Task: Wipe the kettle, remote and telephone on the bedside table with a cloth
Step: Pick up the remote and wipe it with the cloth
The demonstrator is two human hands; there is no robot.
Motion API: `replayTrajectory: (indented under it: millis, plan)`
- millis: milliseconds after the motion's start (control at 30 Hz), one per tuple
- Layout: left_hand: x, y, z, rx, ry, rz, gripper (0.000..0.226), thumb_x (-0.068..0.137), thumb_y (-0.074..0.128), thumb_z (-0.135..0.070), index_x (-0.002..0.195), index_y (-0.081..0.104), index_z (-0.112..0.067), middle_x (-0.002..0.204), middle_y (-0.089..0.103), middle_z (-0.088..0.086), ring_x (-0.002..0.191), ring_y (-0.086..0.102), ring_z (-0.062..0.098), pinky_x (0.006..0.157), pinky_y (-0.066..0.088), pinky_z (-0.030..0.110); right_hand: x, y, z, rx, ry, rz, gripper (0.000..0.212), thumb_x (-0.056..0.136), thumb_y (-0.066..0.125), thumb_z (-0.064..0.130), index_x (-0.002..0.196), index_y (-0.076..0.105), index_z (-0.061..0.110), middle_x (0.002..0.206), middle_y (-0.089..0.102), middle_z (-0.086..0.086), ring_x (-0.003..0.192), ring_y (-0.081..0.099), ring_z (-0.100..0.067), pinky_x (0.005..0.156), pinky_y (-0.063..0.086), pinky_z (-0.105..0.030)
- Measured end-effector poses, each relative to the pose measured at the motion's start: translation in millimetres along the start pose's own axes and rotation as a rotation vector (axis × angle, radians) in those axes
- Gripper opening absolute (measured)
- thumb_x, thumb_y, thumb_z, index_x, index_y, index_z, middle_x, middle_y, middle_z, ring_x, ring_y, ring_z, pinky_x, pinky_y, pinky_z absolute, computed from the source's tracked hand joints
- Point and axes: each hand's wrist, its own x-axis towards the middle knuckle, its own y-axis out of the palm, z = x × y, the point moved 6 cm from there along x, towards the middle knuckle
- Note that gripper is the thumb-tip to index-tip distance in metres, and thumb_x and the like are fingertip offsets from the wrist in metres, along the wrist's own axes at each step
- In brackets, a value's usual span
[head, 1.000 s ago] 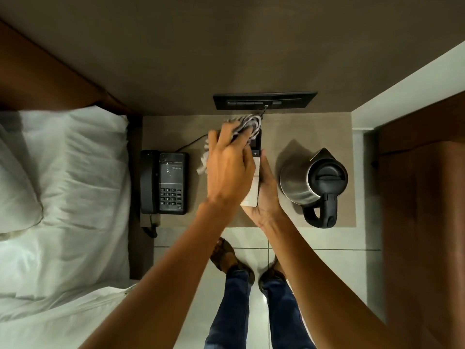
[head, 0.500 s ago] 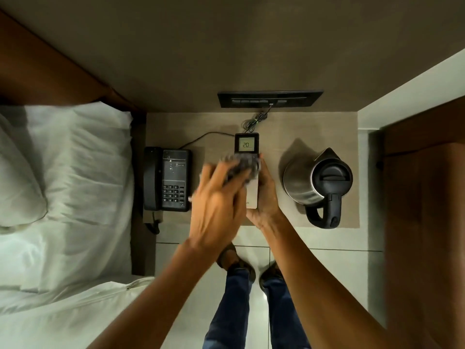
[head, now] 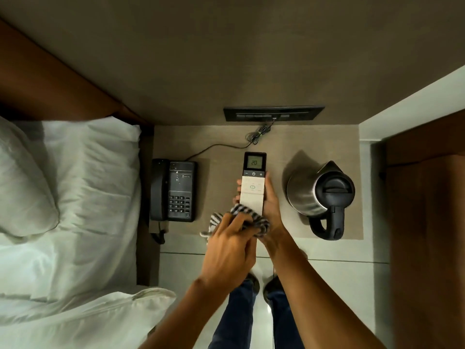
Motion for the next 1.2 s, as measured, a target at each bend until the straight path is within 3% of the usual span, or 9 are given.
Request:
replayTrajectory:
  millis: [67,167,267,467,600,733,933,1100,1200]
  plan:
    - [0,4,12,0.002,-0.080,0.130,0.023,0.103,0.054,-0.030,0.104,0.075,-0.021,0.123,0.066,-0.005,0.108,0.057,0.011,0.088,0.054,0.025,3,-12,-6,-0.004,0.005,-0.059,0.066,0.102,0.049,0.069,0.120,0.075,0.010,0.105,0.071,-0.011,0.082,0.069,-0.022,0.079,0.059,-0.033]
    - [7,-6,28,-0.034,-0.172,0.115,0.019,0.103,0.058,-0.025,0.095,0.072,-0.015,0.107,0.068,-0.003,0.084,0.055,0.007,0.077,0.054,0.022,0,-35,-12,-0.067,-0.001,-0.126,0.060,0.106,0.048,0.061,0.139,0.065,0.015,0.118,0.074,-0.013,0.100,0.071,-0.023,0.101,0.058,-0.043]
    - [17,-17,38,-0.054,-0.210,0.060,0.020,0.103,0.058,-0.019,0.092,0.073,-0.012,0.101,0.068,-0.001,0.083,0.060,0.011,0.076,0.059,0.032,-1,-42,-16,-0.211,0.011,-0.131,0.057,0.108,0.050,0.054,0.150,0.056,0.016,0.137,0.072,-0.014,0.113,0.067,-0.024,0.098,0.062,-0.043]
    - [23,-13,57,-0.106,-0.244,0.077,0.020,0.102,0.058,-0.015,0.091,0.075,-0.011,0.101,0.069,-0.001,0.086,0.064,0.013,0.076,0.057,0.028,20,-52,-13,-0.492,-0.014,-0.252,0.041,0.112,0.050,0.040,0.148,0.051,0.020,0.139,0.072,-0.015,0.132,0.062,-0.034,0.112,0.049,-0.055]
    - [20,-5,65,-0.117,-0.257,0.095,0.020,0.102,0.059,-0.016,0.091,0.074,-0.012,0.101,0.068,-0.001,0.085,0.064,0.014,0.073,0.056,0.028,32,-58,-14,-0.605,-0.015,-0.293,0.035,0.110,0.052,0.045,0.141,0.055,0.028,0.136,0.072,-0.011,0.127,0.065,-0.032,0.112,0.053,-0.055]
    - [18,3,71,-0.131,-0.267,0.094,0.021,0.102,0.058,-0.017,0.091,0.075,-0.012,0.102,0.067,-0.001,0.084,0.064,0.014,0.070,0.049,0.023,41,-61,-20,-0.693,-0.049,-0.309,0.034,0.109,0.055,0.048,0.137,0.061,0.030,0.127,0.074,-0.006,0.118,0.071,-0.029,0.104,0.059,-0.048]
    - [33,1,74,-0.166,-0.250,0.013,0.020,0.100,0.061,-0.012,0.087,0.075,-0.008,0.097,0.068,0.000,0.073,0.064,0.013,0.064,0.052,0.023,46,-56,-24,-0.762,-0.123,-0.308,0.037,0.109,0.060,0.039,0.137,0.065,0.014,0.113,0.078,0.001,0.082,0.077,0.002,0.060,0.056,-0.011]
    - [55,-6,76,-0.167,-0.238,-0.072,0.022,0.099,0.060,-0.007,0.086,0.077,-0.005,0.097,0.070,0.005,0.074,0.067,0.019,0.067,0.062,0.036,46,-52,-14,-0.950,-0.271,-0.422,0.027,0.105,0.068,0.020,0.128,0.070,0.006,0.109,0.075,-0.004,0.091,0.073,-0.017,0.058,0.051,-0.006]
    - [65,-8,81,-0.152,-0.233,-0.095,0.022,0.099,0.059,-0.009,0.089,0.078,-0.004,0.100,0.070,0.007,0.082,0.068,0.021,0.072,0.063,0.040,44,-50,-8,-1.039,-0.356,-0.465,0.028,0.098,0.076,0.010,0.125,0.071,0.004,0.108,0.075,-0.002,0.082,0.068,-0.002,0.062,0.047,0.000]
